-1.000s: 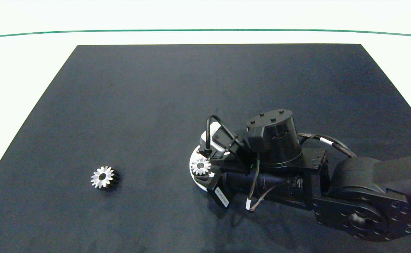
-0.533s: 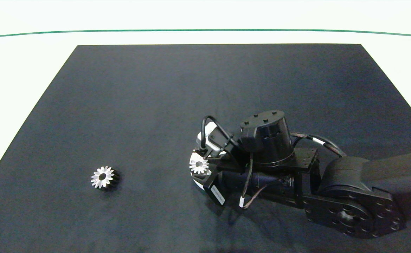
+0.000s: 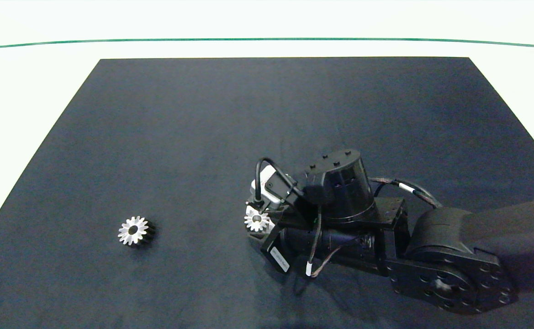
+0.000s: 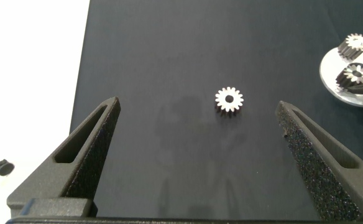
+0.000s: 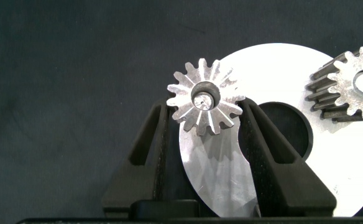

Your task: Remove an incorrectly installed larger gear and replace it with the correct smaller gear

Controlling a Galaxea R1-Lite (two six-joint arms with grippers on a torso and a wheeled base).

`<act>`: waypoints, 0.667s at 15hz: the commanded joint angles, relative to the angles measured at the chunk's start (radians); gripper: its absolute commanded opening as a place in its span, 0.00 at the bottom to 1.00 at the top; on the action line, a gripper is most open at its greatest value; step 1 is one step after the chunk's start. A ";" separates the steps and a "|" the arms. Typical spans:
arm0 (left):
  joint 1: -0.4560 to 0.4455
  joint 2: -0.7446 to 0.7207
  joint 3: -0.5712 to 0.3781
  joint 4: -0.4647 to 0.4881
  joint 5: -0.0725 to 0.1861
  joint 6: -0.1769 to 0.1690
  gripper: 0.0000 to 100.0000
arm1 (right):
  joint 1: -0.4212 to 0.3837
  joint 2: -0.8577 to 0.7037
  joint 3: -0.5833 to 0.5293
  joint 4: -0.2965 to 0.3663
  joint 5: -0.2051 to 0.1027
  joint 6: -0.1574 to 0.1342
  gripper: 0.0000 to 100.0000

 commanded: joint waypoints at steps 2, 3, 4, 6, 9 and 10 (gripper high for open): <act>0.000 0.002 0.003 0.001 0.001 -0.003 1.00 | 0.002 0.001 0.003 -0.003 -0.017 -0.002 0.22; 0.000 0.002 0.003 0.001 0.001 -0.003 1.00 | 0.002 0.001 0.003 -0.002 -0.022 -0.002 0.22; 0.000 0.002 0.003 0.001 0.001 -0.004 1.00 | 0.002 0.001 0.003 0.000 -0.031 -0.002 0.22; 0.000 0.002 0.003 0.001 0.001 -0.003 1.00 | 0.002 0.009 0.003 -0.008 -0.034 0.000 0.22; 0.000 0.002 0.003 0.001 0.001 -0.004 1.00 | 0.002 0.009 0.003 -0.006 -0.034 0.000 1.00; 0.000 0.003 0.003 0.001 0.001 -0.003 1.00 | 0.002 0.003 0.005 -0.005 -0.034 0.000 1.00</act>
